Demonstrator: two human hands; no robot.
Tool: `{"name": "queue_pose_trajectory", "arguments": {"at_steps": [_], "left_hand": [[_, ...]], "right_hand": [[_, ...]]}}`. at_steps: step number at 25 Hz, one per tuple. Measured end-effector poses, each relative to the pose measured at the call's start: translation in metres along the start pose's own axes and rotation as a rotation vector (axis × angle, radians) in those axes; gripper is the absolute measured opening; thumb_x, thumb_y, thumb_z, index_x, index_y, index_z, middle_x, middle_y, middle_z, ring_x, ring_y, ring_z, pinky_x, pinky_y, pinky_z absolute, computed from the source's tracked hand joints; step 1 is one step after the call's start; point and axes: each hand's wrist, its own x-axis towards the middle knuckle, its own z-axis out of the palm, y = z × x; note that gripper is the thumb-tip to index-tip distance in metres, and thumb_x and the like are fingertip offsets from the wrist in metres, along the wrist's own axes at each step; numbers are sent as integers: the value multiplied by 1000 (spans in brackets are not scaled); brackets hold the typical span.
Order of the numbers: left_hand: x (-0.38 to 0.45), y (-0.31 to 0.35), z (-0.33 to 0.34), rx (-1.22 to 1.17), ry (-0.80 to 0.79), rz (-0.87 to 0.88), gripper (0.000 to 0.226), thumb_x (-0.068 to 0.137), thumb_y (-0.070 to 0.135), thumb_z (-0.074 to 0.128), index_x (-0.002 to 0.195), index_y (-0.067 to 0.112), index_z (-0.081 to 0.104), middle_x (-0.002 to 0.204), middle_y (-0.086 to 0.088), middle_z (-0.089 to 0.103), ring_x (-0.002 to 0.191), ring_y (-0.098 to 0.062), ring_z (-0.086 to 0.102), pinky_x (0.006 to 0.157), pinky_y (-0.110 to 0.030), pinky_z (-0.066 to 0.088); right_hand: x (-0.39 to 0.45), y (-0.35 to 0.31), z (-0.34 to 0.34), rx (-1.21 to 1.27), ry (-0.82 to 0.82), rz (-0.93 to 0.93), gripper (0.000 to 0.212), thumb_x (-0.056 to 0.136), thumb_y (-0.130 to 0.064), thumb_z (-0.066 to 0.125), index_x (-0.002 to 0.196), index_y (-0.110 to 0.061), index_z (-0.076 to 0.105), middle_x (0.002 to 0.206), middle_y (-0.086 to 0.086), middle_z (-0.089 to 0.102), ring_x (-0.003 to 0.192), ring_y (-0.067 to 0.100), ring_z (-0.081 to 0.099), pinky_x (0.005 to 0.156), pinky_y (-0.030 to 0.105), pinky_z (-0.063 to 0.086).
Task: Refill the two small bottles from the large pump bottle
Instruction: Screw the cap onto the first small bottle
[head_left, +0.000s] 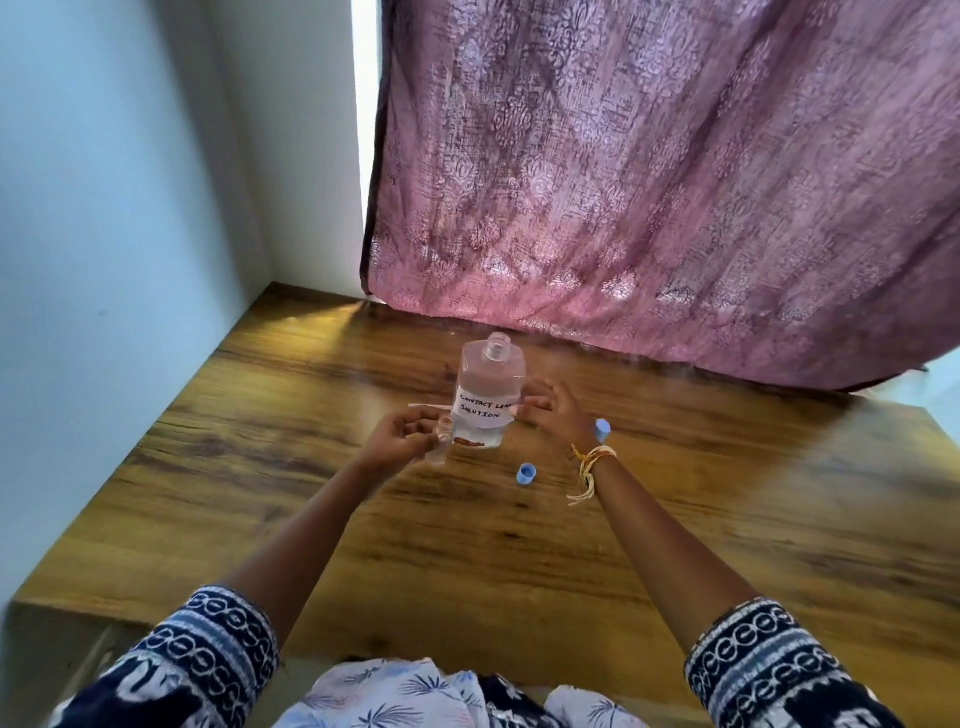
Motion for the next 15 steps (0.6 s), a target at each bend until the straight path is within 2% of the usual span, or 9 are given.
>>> {"name": "queue_pose_trajectory", "arguments": {"at_steps": [3,5,7,10,12,15], "left_hand": [[-11,-11,4,83,-14,25,26,73,8,75,96,21,72,84,-4,70,76,-14,65,72,-30,54],[-18,-16,8,122,-16,27,26,78,1,71,100,15,68,85,-5,70,73,-7,66,69,-21,54],[-24,-19,12,130,-11,32,26,77,4,71,99,16,68,84,-3,70,74,-6,66,70,-19,54],[-29,-22,13,146,12,30,28,72,12,73,98,21,69,84,0,71,78,-10,66,70,-21,54],[-30,-25,14,153,19,19,27,78,3,72,97,22,69,84,2,72,79,-12,66,70,-22,55],[-31,-29,14,170,28,3,33,82,-4,67,96,25,70,84,5,73,80,-10,66,70,-22,55]], "right_hand": [[-28,21,6,-145,216,9,46,79,-4,72,121,-7,57,107,11,66,92,20,63,85,35,57],[-43,36,12,-253,283,-28,36,77,-4,67,113,-8,62,98,10,69,85,20,64,84,36,58],[-54,46,15,-395,217,-69,37,76,-9,68,113,-9,62,102,11,67,87,20,63,82,35,56],[-60,55,18,-577,69,-102,46,75,-12,72,119,-10,60,115,12,61,104,25,59,91,36,52],[-64,58,20,-652,55,-124,43,76,-9,70,119,-10,62,120,11,61,109,26,57,92,32,46],[-65,61,21,-687,76,-169,30,79,-3,65,108,-11,67,113,8,63,103,23,58,84,26,43]]}}
